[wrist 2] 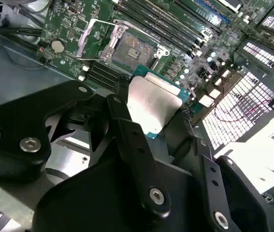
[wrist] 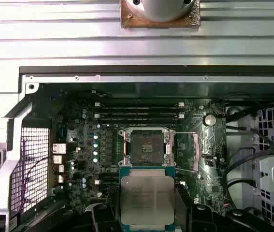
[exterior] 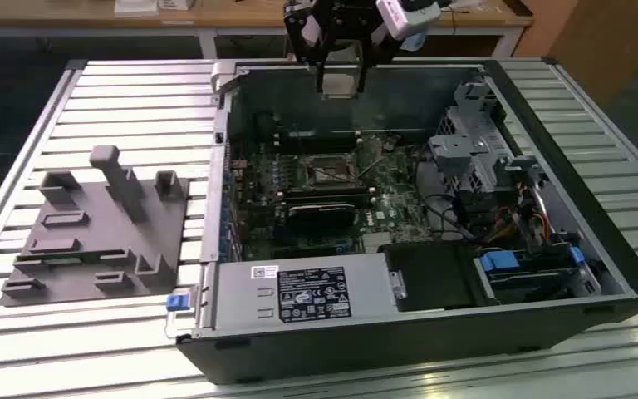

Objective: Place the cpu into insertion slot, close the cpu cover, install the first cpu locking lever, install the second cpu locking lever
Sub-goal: 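Place the cpu into insertion slot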

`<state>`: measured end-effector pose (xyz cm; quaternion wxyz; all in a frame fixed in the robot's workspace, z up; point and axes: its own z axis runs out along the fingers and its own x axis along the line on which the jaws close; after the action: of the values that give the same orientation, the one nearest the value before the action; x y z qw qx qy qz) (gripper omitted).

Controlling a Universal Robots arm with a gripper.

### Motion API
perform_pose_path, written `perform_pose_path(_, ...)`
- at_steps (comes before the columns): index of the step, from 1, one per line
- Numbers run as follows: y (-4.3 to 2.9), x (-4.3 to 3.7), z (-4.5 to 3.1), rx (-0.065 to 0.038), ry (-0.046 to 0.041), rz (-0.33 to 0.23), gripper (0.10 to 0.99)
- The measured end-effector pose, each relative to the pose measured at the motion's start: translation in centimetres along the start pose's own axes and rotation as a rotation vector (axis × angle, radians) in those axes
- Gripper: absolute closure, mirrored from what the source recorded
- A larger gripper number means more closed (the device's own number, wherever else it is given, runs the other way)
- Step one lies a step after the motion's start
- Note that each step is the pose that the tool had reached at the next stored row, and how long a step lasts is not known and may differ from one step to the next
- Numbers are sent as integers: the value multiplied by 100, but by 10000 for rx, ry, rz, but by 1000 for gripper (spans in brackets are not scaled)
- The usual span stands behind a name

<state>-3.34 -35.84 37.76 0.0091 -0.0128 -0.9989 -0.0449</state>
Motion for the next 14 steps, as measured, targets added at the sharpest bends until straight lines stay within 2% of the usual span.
perform_pose_path(10, 0, 0, 2, 1, 0, 0, 545)
perform_pose_path(14, -3, -1, 34, 2, -1, -1, 545)
